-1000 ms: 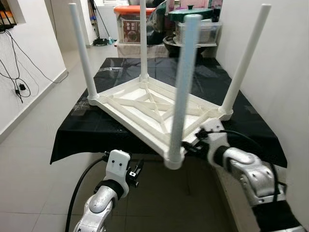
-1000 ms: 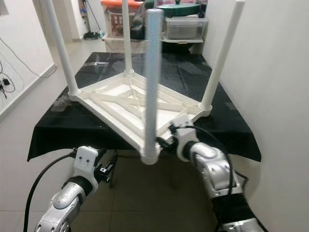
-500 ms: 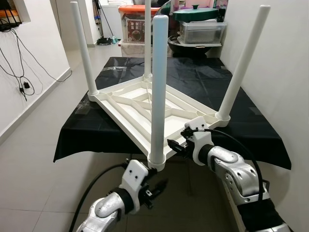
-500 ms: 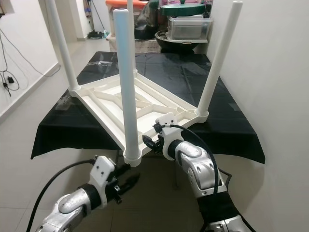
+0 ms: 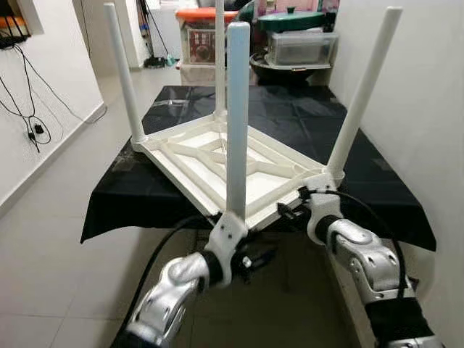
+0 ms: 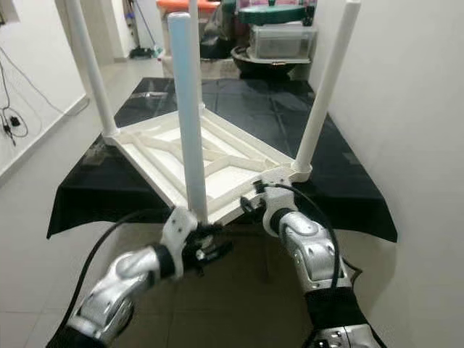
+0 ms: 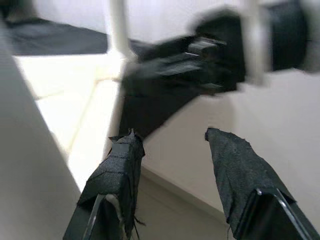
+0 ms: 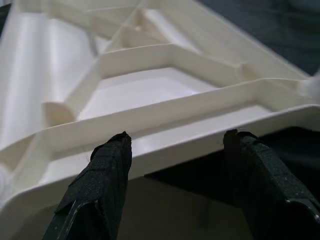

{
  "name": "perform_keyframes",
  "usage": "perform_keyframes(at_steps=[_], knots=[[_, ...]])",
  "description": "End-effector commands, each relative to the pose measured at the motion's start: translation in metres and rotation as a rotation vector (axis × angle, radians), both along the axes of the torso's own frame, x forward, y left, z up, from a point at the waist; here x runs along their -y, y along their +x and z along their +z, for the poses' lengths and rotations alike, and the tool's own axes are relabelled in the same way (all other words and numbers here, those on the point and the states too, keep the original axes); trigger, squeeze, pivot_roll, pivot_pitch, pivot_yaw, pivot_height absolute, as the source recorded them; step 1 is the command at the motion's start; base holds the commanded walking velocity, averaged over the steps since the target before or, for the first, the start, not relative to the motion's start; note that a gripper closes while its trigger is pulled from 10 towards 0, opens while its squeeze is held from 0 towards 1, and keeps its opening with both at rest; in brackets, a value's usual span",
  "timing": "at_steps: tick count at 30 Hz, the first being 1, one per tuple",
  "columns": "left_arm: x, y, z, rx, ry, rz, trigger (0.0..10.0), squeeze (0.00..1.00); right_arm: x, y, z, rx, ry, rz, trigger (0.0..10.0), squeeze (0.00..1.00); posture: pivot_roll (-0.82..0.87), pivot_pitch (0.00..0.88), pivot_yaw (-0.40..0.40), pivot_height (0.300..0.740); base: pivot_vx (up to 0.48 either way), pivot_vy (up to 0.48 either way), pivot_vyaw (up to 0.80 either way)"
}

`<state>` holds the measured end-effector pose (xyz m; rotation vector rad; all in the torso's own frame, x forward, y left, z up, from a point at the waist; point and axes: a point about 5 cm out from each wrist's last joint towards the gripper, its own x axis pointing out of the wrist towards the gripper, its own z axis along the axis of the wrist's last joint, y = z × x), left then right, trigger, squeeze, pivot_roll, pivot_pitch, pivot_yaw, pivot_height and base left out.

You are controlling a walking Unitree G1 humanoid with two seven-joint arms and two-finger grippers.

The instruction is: Building children table

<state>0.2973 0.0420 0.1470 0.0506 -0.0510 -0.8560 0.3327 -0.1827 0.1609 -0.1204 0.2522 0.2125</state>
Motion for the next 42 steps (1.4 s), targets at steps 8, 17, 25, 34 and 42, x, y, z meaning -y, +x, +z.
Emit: perform_keyframes(at_steps=[8, 17, 25, 34, 42], knots=[[-0.027, 0.018, 0.001, -0.006, -0.001, 0.106, 10.0, 0.00, 0.017, 0.004, 0.003, 0.018, -0.001, -0.085, 10.0, 0.00, 0.02, 0.000, -0.003, 0.740, 0.000, 0.000, 0.00], [-0.084, 0.016, -0.006, -0.022, 0.036, 0.207, 10.0, 0.00, 0.020, 0.007, 0.005, 0.028, 0.000, -0.108, 10.0, 0.00, 0.03, 0.000, -0.010, 0.740, 0.000, 0.000, 0.00], [-0.131, 0.011, -0.003, -0.025, 0.071, 0.235, 10.0, 0.00, 0.017, 0.007, 0.005, 0.026, 0.008, -0.097, 10.0, 0.00, 0.03, 0.000, -0.014, 0.740, 0.000, 0.000, 0.00], [-0.160, 0.027, 0.010, 0.028, 0.076, 0.355, 10.0, 0.00, 0.019, 0.007, 0.008, 0.035, 0.007, -0.104, 10.0, 0.00, 0.03, 0.000, -0.012, 0.740, 0.000, 0.000, 0.00], [-0.091, -0.004, -0.002, -0.076, 0.090, -0.062, 10.0, 0.00, 0.016, 0.005, 0.002, 0.008, 0.028, -0.077, 10.0, 0.00, 0.02, 0.000, -0.007, 0.740, 0.000, 0.000, 0.00]])
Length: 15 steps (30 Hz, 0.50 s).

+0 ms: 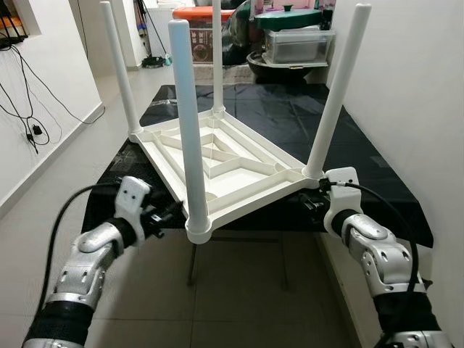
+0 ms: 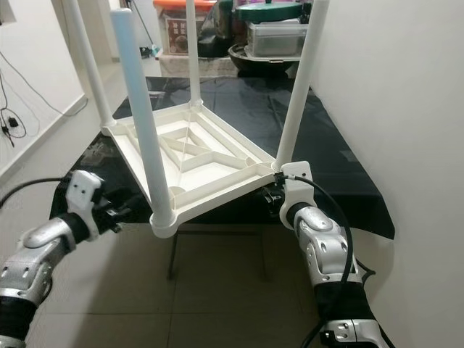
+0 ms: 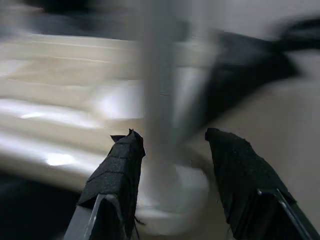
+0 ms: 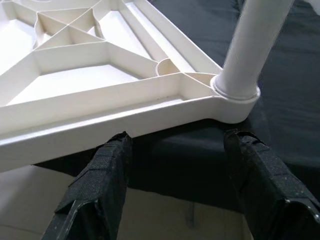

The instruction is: Building children table

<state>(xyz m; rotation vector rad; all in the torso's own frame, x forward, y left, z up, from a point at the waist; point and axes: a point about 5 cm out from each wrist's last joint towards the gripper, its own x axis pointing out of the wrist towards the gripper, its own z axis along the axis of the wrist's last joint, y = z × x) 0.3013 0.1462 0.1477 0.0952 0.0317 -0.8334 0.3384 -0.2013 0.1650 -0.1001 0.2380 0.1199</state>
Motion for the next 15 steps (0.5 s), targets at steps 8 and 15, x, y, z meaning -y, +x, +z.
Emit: perform_keyframes(at_steps=[8, 15], knots=[[0.032, -0.020, -0.001, -0.019, -0.007, -0.179, 10.0, 0.00, -0.004, -0.004, -0.012, -0.042, 0.021, 0.031, 10.0, 0.00, 0.03, 0.000, -0.016, 0.740, 0.000, 0.000, 0.00], [0.038, -0.003, -0.003, -0.036, -0.031, -0.194, 10.0, 0.00, -0.005, -0.002, -0.007, -0.017, 0.020, 0.018, 10.0, 0.00, 0.02, 0.000, -0.010, 0.740, 0.000, 0.000, 0.00]])
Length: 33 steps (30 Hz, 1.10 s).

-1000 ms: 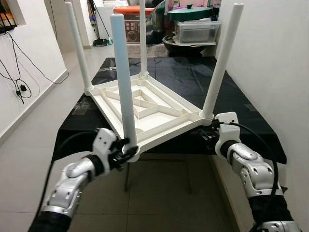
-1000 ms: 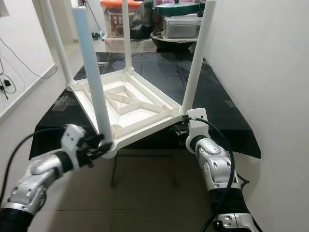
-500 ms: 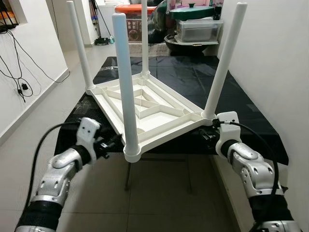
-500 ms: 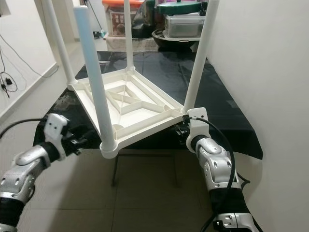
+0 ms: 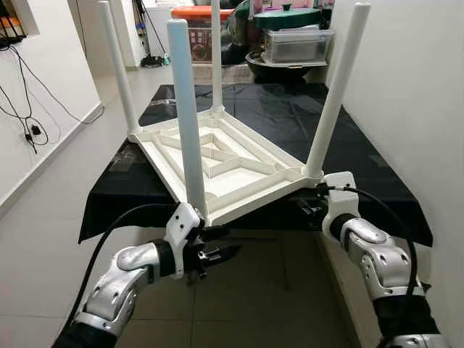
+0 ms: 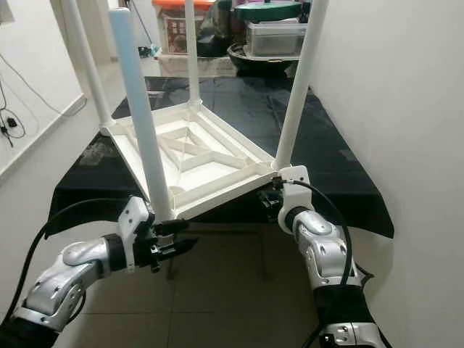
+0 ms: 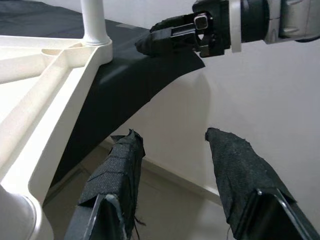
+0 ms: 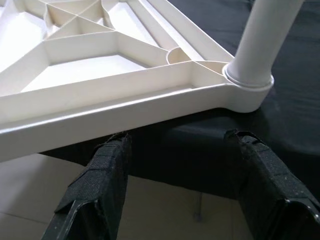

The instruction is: Building children table

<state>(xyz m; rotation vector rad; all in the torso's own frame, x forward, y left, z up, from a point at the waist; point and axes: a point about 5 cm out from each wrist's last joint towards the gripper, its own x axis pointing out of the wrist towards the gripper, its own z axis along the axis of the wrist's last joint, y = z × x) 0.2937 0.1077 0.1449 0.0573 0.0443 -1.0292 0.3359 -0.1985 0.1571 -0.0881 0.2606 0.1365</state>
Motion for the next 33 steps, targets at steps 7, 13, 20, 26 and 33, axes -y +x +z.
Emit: perform_keyframes(at_steps=[7, 13, 20, 26, 33], knots=[[0.011, 0.029, 0.009, -0.006, -0.043, -0.015, 10.0, 0.00, 0.002, -0.002, 0.006, 0.023, 0.008, -0.008, 10.0, 0.00, 0.00, 0.000, 0.010, 0.740, 0.000, 0.000, 0.00], [0.015, 0.046, 0.016, 0.022, -0.018, 0.010, 10.0, 0.00, 0.009, -0.005, 0.008, 0.027, -0.005, -0.034, 10.0, 0.00, -0.02, 0.000, 0.019, 0.740, 0.000, 0.000, 0.00], [-0.028, 0.057, 0.026, 0.094, 0.027, 0.181, 10.0, 0.00, 0.016, -0.006, 0.007, 0.023, -0.013, -0.051, 10.0, 0.00, -0.01, 0.000, 0.008, 0.740, 0.000, 0.000, 0.00], [-0.098, 0.047, 0.022, 0.082, 0.159, 0.227, 10.0, 0.00, 0.017, -0.002, 0.013, 0.035, -0.015, -0.054, 10.0, 0.00, 0.00, 0.000, 0.004, 0.740, 0.000, 0.000, 0.00], [-0.155, 0.041, 0.014, 0.033, 0.278, 0.361, 10.0, 0.00, 0.016, -0.003, 0.014, 0.039, -0.016, -0.054, 10.0, 0.00, 0.00, 0.000, 0.003, 0.740, 0.000, 0.000, 0.00]])
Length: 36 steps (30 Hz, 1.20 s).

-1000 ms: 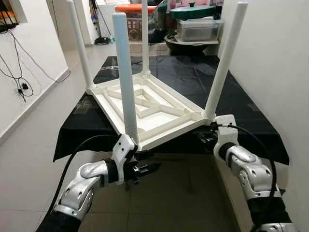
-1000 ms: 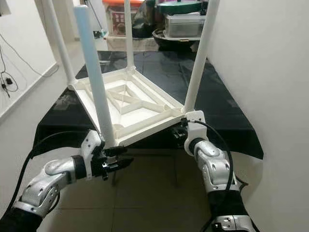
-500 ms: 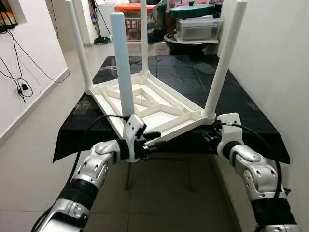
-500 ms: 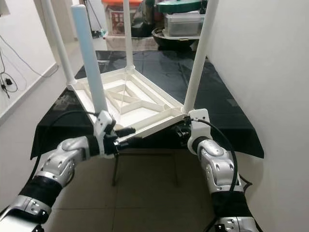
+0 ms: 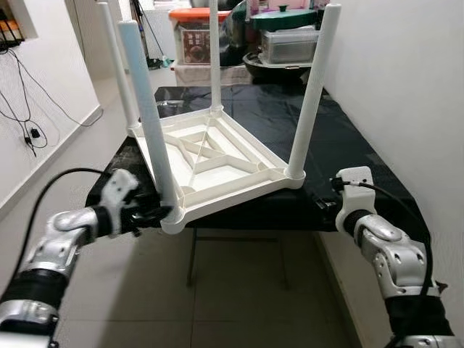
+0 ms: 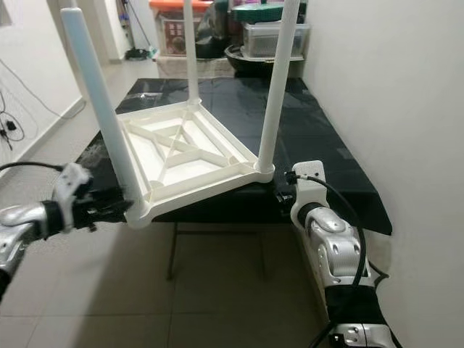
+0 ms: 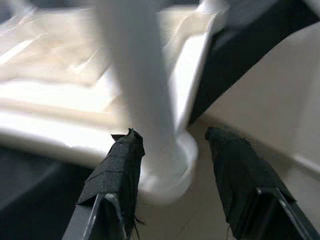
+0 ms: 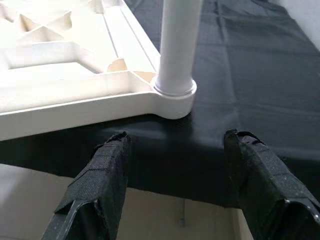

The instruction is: Building children table

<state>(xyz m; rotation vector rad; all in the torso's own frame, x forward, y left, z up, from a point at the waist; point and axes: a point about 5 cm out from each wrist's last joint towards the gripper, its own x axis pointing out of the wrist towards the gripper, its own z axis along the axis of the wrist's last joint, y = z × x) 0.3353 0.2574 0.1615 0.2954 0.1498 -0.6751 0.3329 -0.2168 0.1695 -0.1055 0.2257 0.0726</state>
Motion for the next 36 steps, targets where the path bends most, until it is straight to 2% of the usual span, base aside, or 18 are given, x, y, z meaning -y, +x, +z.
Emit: perform_keyframes(at_steps=[1, 3, 5, 6, 7, 8, 9, 10, 12, 13, 15, 18, 24, 25, 26, 30, 34, 36], knots=[[-0.012, -0.002, -0.005, -0.015, 0.031, 0.044, 10.0, 0.00, -0.004, 0.000, 0.002, 0.001, 0.009, 0.010, 10.0, 0.00, 0.00, 0.000, 0.001, 0.740, 0.000, 0.000, 0.00], [-0.014, -0.003, -0.008, -0.023, 0.039, 0.056, 10.0, 0.00, -0.006, 0.000, 0.002, 0.002, 0.012, 0.015, 10.0, 0.00, 0.00, 0.000, 0.000, 0.740, 0.000, 0.000, 0.00], [-0.008, -0.001, -0.012, 0.005, 0.059, 0.069, 10.0, 0.00, -0.009, 0.001, 0.002, 0.011, 0.017, 0.026, 10.0, 0.00, 0.00, 0.000, 0.001, 0.740, 0.000, 0.000, 0.00], [0.005, 0.001, -0.010, 0.053, 0.030, 0.076, 10.0, 0.00, -0.011, 0.002, 0.002, 0.016, 0.026, 0.031, 10.0, 0.00, 0.00, 0.000, -0.004, 0.740, 0.000, 0.000, 0.00], [0.005, 0.001, -0.010, 0.053, 0.030, 0.076, 10.0, 0.00, -0.011, 0.002, 0.002, 0.016, 0.026, 0.031, 10.0, 0.00, 0.00, 0.000, -0.004, 0.740, 0.000, 0.000, 0.00], [0.019, 0.002, -0.009, 0.082, -0.008, 0.056, 10.0, 0.00, -0.013, 0.002, 0.002, 0.024, 0.026, 0.038, 10.0, 0.00, 0.00, 0.000, -0.002, 0.740, 0.000, 0.000, 0.00], [0.051, -0.001, -0.007, 0.144, -0.064, 0.002, 10.0, 0.00, -0.019, 0.003, 0.002, 0.046, 0.045, 0.056, 10.0, 0.00, 0.00, 0.000, -0.005, 0.740, 0.000, 0.000, 0.00], [0.051, -0.001, -0.007, 0.144, -0.064, 0.002, 10.0, 0.00, -0.019, 0.003, 0.002, 0.046, 0.045, 0.056, 10.0, 0.00, 0.00, 0.000, -0.005, 0.740, 0.000, 0.000, 0.00], [0.078, -0.006, -0.005, 0.214, -0.119, 0.009, 10.0, 0.00, -0.025, 0.004, 0.001, 0.059, 0.063, 0.084, 10.0, 0.00, 0.00, 0.000, -0.009, 0.740, 0.000, 0.000, 0.00], [0.078, -0.006, -0.005, 0.214, -0.119, 0.009, 10.0, 0.00, -0.025, 0.004, 0.001, 0.059, 0.063, 0.084, 10.0, 0.00, 0.00, 0.000, -0.009, 0.740, 0.000, 0.000, 0.00], [0.096, -0.011, -0.005, 0.256, -0.181, 0.059, 10.0, 0.00, -0.033, 0.005, 0.001, 0.078, 0.075, 0.127, 10.0, 0.00, 0.01, 0.000, -0.013, 0.740, 0.000, 0.000, 0.00], [0.109, -0.021, -0.008, 0.269, -0.224, 0.118, 10.0, 0.00, -0.043, 0.005, 0.001, 0.102, 0.082, 0.199, 10.0, 0.00, 0.02, 0.000, -0.026, 0.740, 0.000, 0.000, 0.00], [0.119, -0.036, -0.017, 0.264, -0.247, 0.193, 10.0, 0.00, -0.062, -0.002, -0.005, 0.115, 0.084, 0.343, 10.0, 0.00, 0.04, 0.000, -0.036, 0.740, 0.000, 0.000, 0.00], [0.119, -0.036, -0.017, 0.264, -0.247, 0.193, 10.0, 0.00, -0.062, -0.002, -0.005, 0.115, 0.084, 0.343, 10.0, 0.00, 0.04, 0.000, -0.036, 0.740, 0.000, 0.000, 0.00], [0.120, -0.046, -0.023, 0.248, -0.255, 0.223, 10.0, 0.00, -0.067, -0.005, -0.007, 0.128, 0.062, 0.335, 10.0, 0.00, 0.04, 0.000, -0.040, 0.740, 0.000, 0.000, 0.00], [0.120, -0.050, -0.027, 0.224, -0.269, 0.207, 10.0, 0.00, -0.068, -0.006, -0.007, 0.133, 0.065, 0.320, 10.0, 0.00, 0.04, 0.000, -0.041, 0.740, 0.000, 0.000, 0.00], [0.121, -0.044, -0.026, 0.195, -0.277, 0.135, 10.0, 0.00, -0.067, -0.006, -0.006, 0.140, 0.054, 0.308, 10.0, 0.00, 0.04, 0.000, -0.038, 0.740, 0.000, 0.000, 0.00], [0.119, -0.029, -0.024, 0.159, -0.265, 0.076, 10.0, 0.00, -0.064, -0.005, -0.002, 0.149, 0.044, 0.283, 10.0, 0.00, 0.03, 0.000, -0.031, 0.740, 0.000, 0.000, 0.00]])
